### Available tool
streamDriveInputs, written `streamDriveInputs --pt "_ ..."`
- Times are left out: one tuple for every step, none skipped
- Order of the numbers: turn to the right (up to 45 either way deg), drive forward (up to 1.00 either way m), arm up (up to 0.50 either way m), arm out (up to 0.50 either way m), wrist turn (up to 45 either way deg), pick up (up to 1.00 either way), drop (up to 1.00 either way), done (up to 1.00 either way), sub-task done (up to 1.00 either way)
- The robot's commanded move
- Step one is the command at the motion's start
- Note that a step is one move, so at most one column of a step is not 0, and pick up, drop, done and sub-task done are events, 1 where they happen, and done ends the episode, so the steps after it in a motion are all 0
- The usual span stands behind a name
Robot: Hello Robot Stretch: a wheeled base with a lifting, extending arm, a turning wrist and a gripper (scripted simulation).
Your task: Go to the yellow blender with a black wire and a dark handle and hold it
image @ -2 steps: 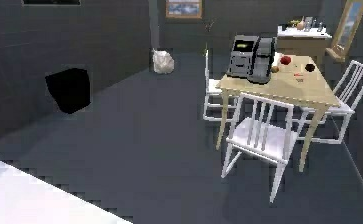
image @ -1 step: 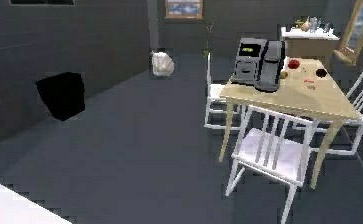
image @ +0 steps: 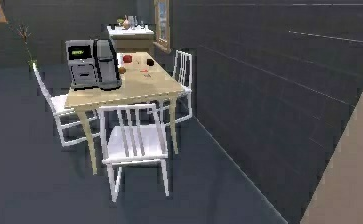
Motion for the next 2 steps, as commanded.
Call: streamDriveInputs --pt "45.0 0.0 0.0 0.0 0.0 0.0 0.0 0.0 0.0" --pt "3.0 0.0 0.0 0.0 0.0 0.0 0.0 0.0 0.0"
